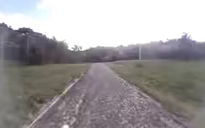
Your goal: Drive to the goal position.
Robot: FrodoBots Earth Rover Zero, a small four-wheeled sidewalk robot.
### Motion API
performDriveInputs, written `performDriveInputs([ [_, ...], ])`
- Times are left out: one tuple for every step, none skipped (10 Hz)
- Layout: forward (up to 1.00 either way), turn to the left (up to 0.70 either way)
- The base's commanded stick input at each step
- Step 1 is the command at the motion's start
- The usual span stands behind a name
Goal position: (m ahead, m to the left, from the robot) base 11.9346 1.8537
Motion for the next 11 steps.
performDriveInputs([
  [1.0,0.03],
  [1.0,0.03],
  [1.0,0.03],
  [1.0,0.04],
  [1.0,0.18],
  [1.0,0.18],
  [1.0,0.18],
  [1.0,0.03],
  [1.0,0.03],
  [1.0,0.03],
  [1.0,0.03],
])
